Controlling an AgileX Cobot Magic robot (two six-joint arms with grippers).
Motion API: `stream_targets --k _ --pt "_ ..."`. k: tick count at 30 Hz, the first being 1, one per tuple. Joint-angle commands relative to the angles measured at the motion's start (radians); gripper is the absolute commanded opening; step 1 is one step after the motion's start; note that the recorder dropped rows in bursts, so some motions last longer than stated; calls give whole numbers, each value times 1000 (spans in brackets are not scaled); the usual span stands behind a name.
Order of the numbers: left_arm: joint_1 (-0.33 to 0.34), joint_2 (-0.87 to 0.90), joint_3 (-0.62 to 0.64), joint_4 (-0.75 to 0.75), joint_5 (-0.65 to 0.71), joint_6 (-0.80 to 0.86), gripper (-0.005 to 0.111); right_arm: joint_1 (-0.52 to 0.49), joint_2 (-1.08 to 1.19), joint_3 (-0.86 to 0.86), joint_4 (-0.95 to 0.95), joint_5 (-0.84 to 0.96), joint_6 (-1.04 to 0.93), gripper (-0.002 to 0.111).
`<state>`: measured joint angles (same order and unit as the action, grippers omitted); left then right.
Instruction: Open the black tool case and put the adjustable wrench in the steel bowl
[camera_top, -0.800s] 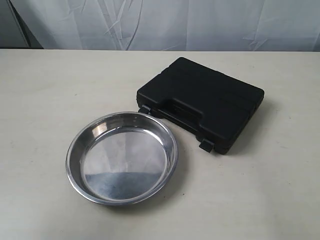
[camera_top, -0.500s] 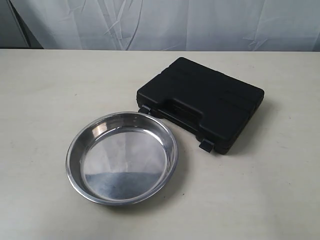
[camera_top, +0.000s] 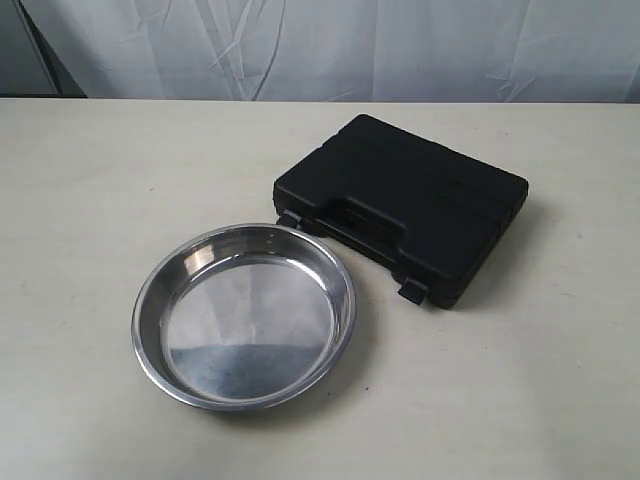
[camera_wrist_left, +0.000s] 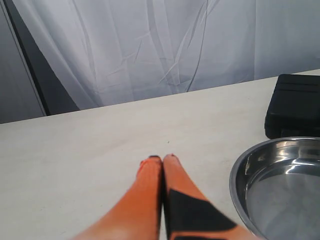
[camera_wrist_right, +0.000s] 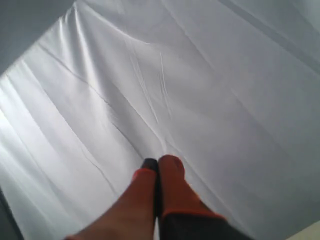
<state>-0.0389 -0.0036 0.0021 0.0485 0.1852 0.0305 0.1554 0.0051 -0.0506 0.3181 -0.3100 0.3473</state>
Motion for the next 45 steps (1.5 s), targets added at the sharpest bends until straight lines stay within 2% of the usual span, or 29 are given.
stream_targets --k 1,4,7,10,16,20,22,24,28,31,33,36,39,41,43,45 --pt "-4 4 -2 -2 -5 -1 0 -5 -5 3 68 -48 225 0" --pt "-4 4 -2 -2 -5 -1 0 -5 -5 3 66 -106 301 0" --pt "-4 4 -2 -2 -5 -1 0 -5 -5 -1 41 -221 301 0" --pt "-4 4 -2 -2 -5 -1 0 -5 36 -51 -16 -240 247 0" --pt "-4 4 -2 -2 -5 -1 0 -5 269 -219 -208 -234 183 0" --pt "-4 4 -2 -2 -5 -1 0 -5 539 -369 -367 -204 183 0" --pt "-4 4 -2 -2 -5 -1 0 -3 684 -463 -428 -61 232 0" --pt "-4 4 -2 -2 -5 -1 0 -3 866 -603 -491 154 295 0" --pt "-4 4 -2 -2 -5 -1 0 19 1248 -897 -528 563 252 0" --pt "-4 4 -2 -2 -5 -1 0 57 1546 -1158 -455 847 35 0" --pt "-4 4 -2 -2 -5 -1 0 77 1711 -1323 -318 998 -190 0" --pt "-4 4 -2 -2 -5 -1 0 109 1934 -1579 -12 1216 -556 0" --pt "-4 4 -2 -2 -5 -1 0 150 2069 -1747 172 1428 -733 0" --pt "-4 4 -2 -2 -5 -1 0 185 2118 -1811 131 1531 -702 0" --pt "-4 4 -2 -2 -5 -1 0 211 2135 -1823 -1 1531 -579 0" --pt "-4 4 -2 -2 -5 -1 0 237 2114 -1786 -231 1531 -383 0"
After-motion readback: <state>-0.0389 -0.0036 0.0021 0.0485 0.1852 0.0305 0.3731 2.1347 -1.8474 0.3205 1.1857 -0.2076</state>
